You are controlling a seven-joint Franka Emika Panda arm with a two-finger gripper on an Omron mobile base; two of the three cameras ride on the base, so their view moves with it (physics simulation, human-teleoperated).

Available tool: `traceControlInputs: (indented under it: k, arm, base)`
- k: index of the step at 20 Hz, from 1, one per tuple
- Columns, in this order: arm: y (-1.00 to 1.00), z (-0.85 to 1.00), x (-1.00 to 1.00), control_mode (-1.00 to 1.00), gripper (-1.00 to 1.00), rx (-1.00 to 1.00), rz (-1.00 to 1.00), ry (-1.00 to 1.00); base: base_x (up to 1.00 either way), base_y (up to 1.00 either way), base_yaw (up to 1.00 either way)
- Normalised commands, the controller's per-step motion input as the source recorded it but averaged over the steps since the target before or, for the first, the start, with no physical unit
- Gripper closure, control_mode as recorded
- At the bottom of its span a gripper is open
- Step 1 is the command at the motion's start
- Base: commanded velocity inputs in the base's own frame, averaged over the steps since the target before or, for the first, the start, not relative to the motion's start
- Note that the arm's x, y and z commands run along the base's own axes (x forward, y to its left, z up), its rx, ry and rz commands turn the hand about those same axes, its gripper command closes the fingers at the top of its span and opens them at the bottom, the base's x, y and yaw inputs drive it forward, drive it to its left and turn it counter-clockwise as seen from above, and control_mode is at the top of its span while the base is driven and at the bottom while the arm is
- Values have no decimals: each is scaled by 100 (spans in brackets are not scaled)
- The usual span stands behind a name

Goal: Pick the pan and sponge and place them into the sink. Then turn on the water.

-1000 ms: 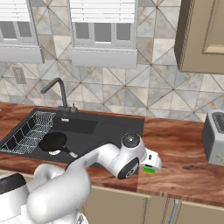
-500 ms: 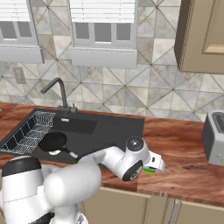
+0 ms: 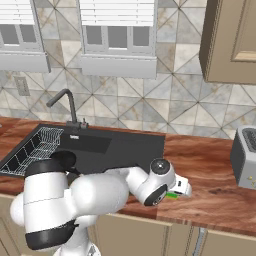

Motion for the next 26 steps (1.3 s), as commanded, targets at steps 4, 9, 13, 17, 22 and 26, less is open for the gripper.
traceControlInputs:
  k: [4, 9, 13, 17, 22, 26]
  arm:
    - [-16, -20, 22, -100, -100, 3, 0, 0]
    - [-17, -19, 22, -100, -100, 3, 0, 0]
    - [-18, -19, 21, -100, -100, 4, 0, 0]
    - [-13, -20, 19, -100, 100, 3, 0, 0]
    - [-3, -15, 24, -100, 100, 2, 0, 0]
    - [-4, -6, 3, -100, 100, 5, 0, 0]
  base:
    - [0, 0, 0]
    - [0, 0, 0]
    - [0, 0, 0]
    - [0, 0, 0]
    - [0, 0, 0]
    - [0, 0, 0]
